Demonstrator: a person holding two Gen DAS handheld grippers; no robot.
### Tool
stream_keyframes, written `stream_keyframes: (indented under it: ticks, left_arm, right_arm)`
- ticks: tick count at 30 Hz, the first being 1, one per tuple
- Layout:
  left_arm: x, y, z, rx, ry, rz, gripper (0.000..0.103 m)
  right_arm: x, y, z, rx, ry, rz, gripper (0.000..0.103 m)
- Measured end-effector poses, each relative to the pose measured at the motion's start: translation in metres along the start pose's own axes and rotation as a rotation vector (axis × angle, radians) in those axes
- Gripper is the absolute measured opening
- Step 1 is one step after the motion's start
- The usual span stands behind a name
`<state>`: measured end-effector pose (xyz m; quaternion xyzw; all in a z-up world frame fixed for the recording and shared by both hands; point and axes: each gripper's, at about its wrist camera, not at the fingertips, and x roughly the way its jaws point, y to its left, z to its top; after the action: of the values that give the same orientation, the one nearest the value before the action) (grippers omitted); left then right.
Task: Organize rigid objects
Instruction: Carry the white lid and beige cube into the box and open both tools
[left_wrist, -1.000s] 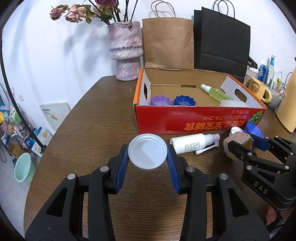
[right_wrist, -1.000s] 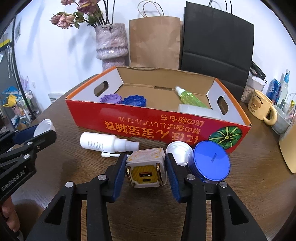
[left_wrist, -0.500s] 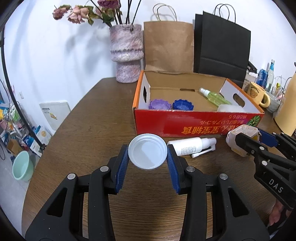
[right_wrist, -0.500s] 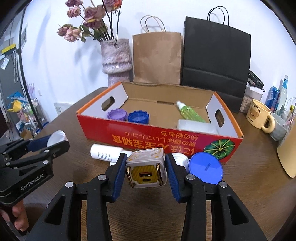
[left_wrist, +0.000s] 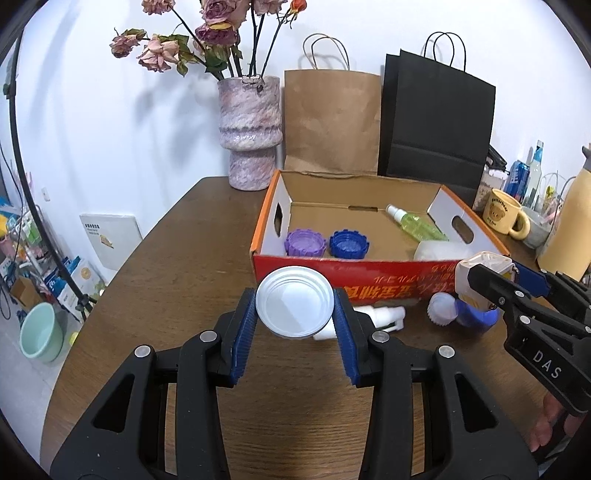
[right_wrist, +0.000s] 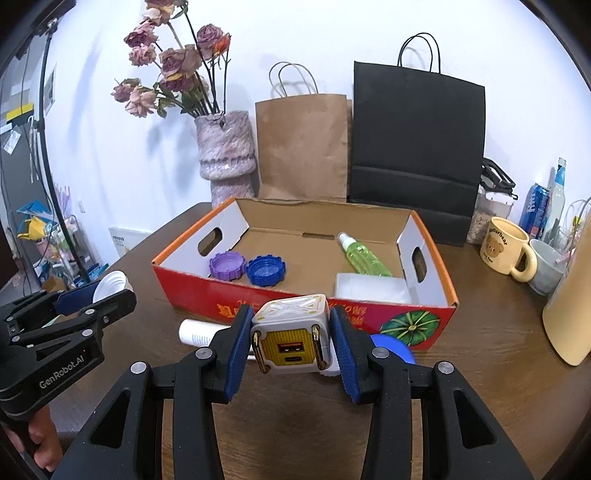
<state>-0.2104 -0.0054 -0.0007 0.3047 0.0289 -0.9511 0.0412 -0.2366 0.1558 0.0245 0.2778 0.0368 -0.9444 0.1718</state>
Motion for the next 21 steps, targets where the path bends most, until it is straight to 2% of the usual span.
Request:
stream_keyframes:
  ticks: [10,21]
  left_arm:
    - [0.003,-0.019,0.023,-0.030,-0.039,-0.004,0.037]
    - [0.020,-0.035,0.048,-0.058,-0.069,-0.012,0.037]
  right_arm:
    - [-0.009,-0.021,0.018,0.016,-0.063,0.020,0.046]
    - [0.003,-0.039,0.035,0.020,-0.089,0.014,0.046]
